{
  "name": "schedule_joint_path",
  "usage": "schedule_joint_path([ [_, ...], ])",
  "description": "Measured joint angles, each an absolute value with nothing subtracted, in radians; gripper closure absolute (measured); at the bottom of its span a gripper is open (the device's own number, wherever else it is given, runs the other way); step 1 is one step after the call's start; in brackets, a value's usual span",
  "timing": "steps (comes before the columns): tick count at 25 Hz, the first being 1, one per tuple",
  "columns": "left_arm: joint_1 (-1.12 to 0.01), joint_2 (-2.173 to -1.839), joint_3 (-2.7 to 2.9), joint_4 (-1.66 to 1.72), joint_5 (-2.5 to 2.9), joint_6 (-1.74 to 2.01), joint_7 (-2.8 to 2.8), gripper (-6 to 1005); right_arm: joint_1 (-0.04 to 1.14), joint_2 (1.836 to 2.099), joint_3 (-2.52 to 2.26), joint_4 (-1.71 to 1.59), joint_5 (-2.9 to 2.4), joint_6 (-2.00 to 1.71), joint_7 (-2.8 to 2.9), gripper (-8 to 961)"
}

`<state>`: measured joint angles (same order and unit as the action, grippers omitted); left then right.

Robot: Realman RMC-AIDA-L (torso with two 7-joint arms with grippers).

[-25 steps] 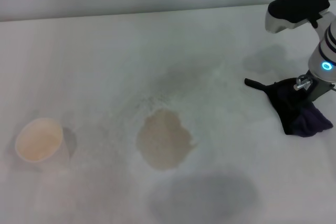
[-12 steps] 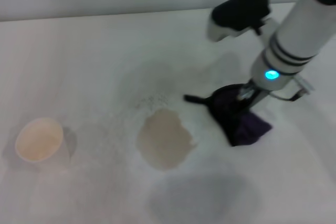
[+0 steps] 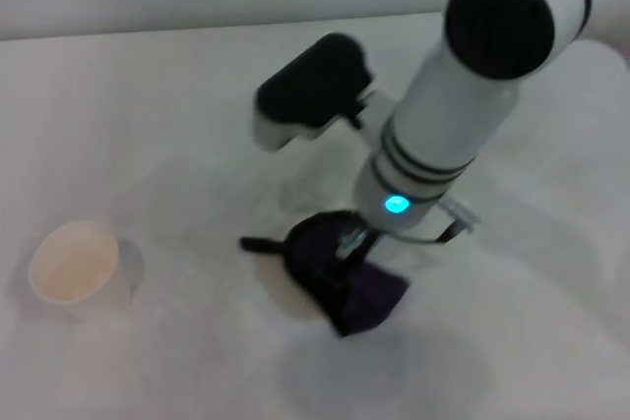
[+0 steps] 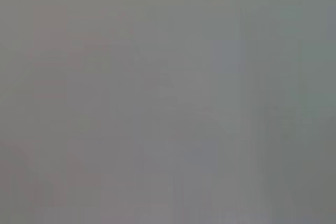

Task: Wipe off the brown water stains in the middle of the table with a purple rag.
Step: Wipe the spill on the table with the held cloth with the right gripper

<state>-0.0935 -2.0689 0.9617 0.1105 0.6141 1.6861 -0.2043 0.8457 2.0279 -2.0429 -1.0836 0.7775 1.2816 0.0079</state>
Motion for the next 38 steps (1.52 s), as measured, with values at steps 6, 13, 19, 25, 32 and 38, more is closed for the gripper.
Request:
schedule_joint_path([
  [6,-0.095,-2.073,0.964,0.11,0.618,1.69,-0.205,116,0.888,2.028,-2.187,-1.125,0.912,1.205,0.01,848],
  [13,-0.094,-2.074,0.963,0.104,0.613,1.701,-0.207,116,0.923,2.028,-2.202,-1.076,0.921,1.154,-0.027,848],
  [19,-0.094,-2.074,0.962,0.101,0.611,1.696,-0.207,116,0.943,2.026,-2.052,-0.964,0.838,1.153,-0.101,847],
  [25,-0.096,-2.073,0.959,0.101,0.61,1.693,-0.207,115,0.989,2.024,-1.896,-0.818,0.658,1.17,-0.124,847],
  [32,-0.104,-2.071,0.959,0.106,0.61,1.675,-0.201,114,1.002,2.027,-1.956,-0.839,0.778,1.158,-0.15,850],
  [38,-0.109,-2.069,0.959,0.11,0.609,1.67,-0.2,114,0.999,2.028,-2.125,-0.919,1.011,1.131,-0.181,850],
])
